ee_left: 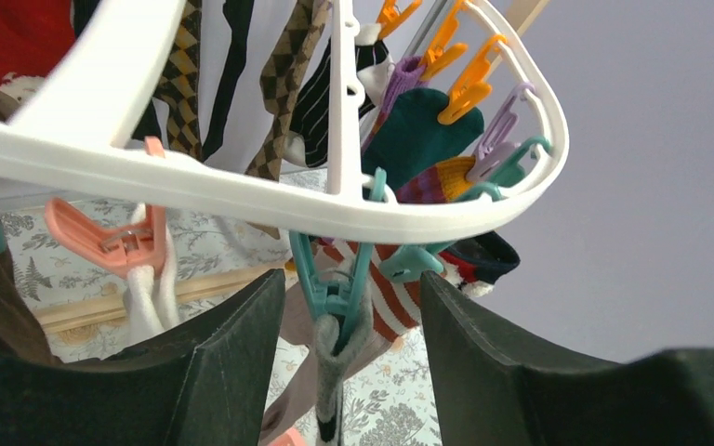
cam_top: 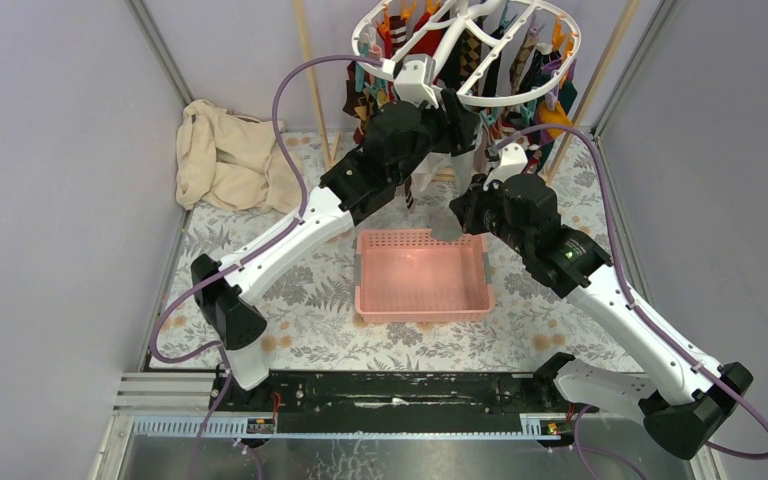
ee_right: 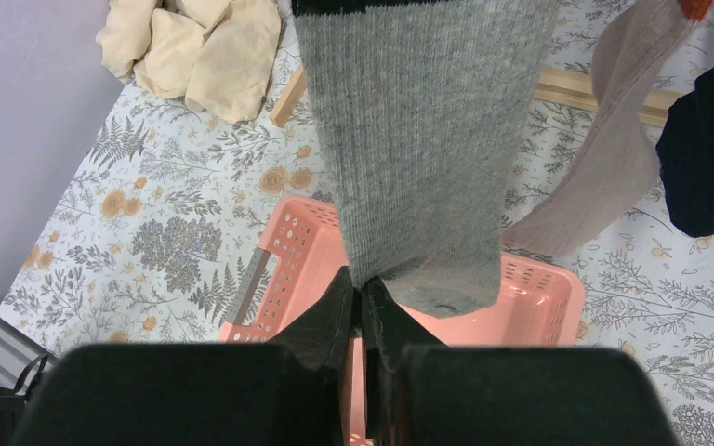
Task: Remove the socks clipped to the hanger
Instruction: Remove the sock from the hanger.
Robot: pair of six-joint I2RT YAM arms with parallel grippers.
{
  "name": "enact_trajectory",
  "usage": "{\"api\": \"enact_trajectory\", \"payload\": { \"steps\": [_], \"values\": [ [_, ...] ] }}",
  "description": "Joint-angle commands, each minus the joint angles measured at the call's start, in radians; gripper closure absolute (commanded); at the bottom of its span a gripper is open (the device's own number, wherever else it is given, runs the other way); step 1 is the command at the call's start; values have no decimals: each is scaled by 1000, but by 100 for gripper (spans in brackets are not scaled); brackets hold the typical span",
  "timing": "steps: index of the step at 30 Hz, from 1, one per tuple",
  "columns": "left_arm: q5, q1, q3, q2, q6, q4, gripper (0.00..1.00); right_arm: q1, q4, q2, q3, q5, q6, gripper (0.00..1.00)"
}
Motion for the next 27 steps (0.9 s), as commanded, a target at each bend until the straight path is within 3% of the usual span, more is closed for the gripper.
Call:
{"api": "enact_trajectory", "payload": {
  "steps": [1,23,27],
  "values": [
    [-20,18,79,25,23,32,38,6,3,-27,29,-10,-12,100],
    [-15,30,101,60,6,-5,41,6,14,-16,10,-12,-10,100],
    [-3,30,102,65,-2,-5,32,6,17,-14,7,-13,-13,100]
  ]
}}
